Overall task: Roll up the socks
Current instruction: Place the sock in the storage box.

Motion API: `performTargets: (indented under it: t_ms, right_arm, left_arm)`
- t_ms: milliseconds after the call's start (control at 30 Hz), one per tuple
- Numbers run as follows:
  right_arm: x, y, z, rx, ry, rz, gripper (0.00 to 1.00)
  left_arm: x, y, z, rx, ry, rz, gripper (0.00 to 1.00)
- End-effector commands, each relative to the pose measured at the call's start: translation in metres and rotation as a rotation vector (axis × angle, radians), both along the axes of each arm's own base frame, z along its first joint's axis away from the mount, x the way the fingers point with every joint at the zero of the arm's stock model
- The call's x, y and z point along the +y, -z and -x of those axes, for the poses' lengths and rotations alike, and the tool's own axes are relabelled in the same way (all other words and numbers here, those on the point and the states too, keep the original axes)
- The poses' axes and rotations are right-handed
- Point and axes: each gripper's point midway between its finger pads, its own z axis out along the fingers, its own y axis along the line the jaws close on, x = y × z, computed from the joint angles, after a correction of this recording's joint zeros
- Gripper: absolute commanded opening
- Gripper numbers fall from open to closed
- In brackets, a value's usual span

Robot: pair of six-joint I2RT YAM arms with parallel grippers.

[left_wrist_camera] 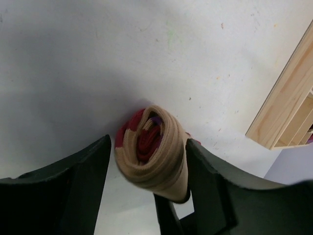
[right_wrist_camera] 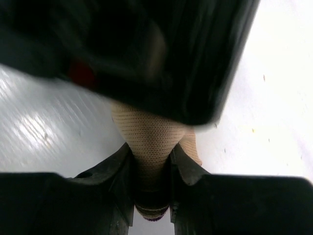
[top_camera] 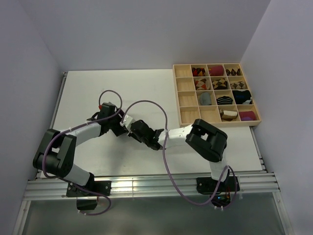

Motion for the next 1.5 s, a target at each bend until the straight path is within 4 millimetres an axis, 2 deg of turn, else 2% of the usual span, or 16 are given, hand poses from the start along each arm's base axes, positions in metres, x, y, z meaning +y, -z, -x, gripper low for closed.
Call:
performTargets:
  t_ms: [0, 167, 233, 367, 433, 500, 600, 633, 767, 833, 867, 967, 1067, 1233, 1333, 1467]
  right_arm:
    - [-0.033, 0.008, 0.010, 0.068, 0.039, 0.031, 0.00]
    - [-0.053, -0.027, 0.008, 0.044, 0.086, -0.030, 0.00]
    - [-0.060, -0.050, 0.004, 0.019, 0.116, -0.068, 0.00]
    - [-0.091, -0.087, -0.010, -0.010, 0.213, -0.114, 0.00]
    - [-0.118, -0.107, -0.027, -0.038, 0.306, -0.135, 0.00]
    - [-0.146, -0.115, -0.040, -0.055, 0.399, -0.112, 0.00]
    - [-0.197, -0.132, -0.066, -0.080, 0.562, -0.108, 0.00]
    - [-0.226, -0.136, -0.078, -0.091, 0.644, -0.098, 0.00]
    - [-0.296, -0.138, -0.092, -0.093, 0.862, -0.043, 0.00]
    - [-0.318, -0.131, -0.089, -0.058, 0.968, -0.074, 0.00]
    - [-0.339, -0.128, -0.090, -0.040, 1.047, -0.099, 0.00]
    - [-0.377, -0.114, -0.082, -0.017, 1.171, -0.085, 0.00]
    - [-0.398, -0.097, -0.078, 0.009, 1.231, -0.054, 0.00]
    - [-0.412, -0.079, -0.083, 0.023, 1.241, -0.024, 0.00]
    - [-0.412, -0.067, -0.090, 0.057, 1.211, -0.032, 0.00]
    - [-0.398, -0.045, -0.087, 0.149, 1.130, -0.041, 0.00]
  left_arm:
    - [0.005, -0.040, -0.017, -0.084, -0.020, -0.003, 0.71]
    - [0.043, -0.096, -0.048, -0.195, -0.142, -0.015, 0.82]
    - [0.058, -0.116, -0.054, -0.228, -0.177, -0.027, 0.83]
    - [0.106, -0.162, -0.055, -0.344, -0.274, -0.128, 0.88]
    - [0.116, -0.184, -0.043, -0.391, -0.279, -0.155, 0.89]
    - [0.140, -0.196, -0.036, -0.434, -0.332, -0.258, 0.92]
    - [0.160, -0.218, -0.017, -0.497, -0.375, -0.338, 0.98]
    - [0.164, -0.227, -0.008, -0.533, -0.378, -0.354, 0.99]
    - [0.176, -0.235, 0.016, -0.590, -0.391, -0.421, 1.00]
    - [0.183, -0.234, 0.028, -0.610, -0.390, -0.465, 0.99]
    - [0.184, -0.233, 0.031, -0.614, -0.386, -0.478, 0.99]
    - [0.193, -0.225, 0.041, -0.598, -0.390, -0.539, 1.00]
    - [0.194, -0.213, 0.045, -0.593, -0.394, -0.573, 0.99]
    - [0.193, -0.198, 0.048, -0.587, -0.392, -0.588, 0.99]
    - [0.189, -0.192, 0.048, -0.589, -0.377, -0.590, 0.99]
    - [0.186, -0.184, 0.049, -0.589, -0.370, -0.593, 0.99]
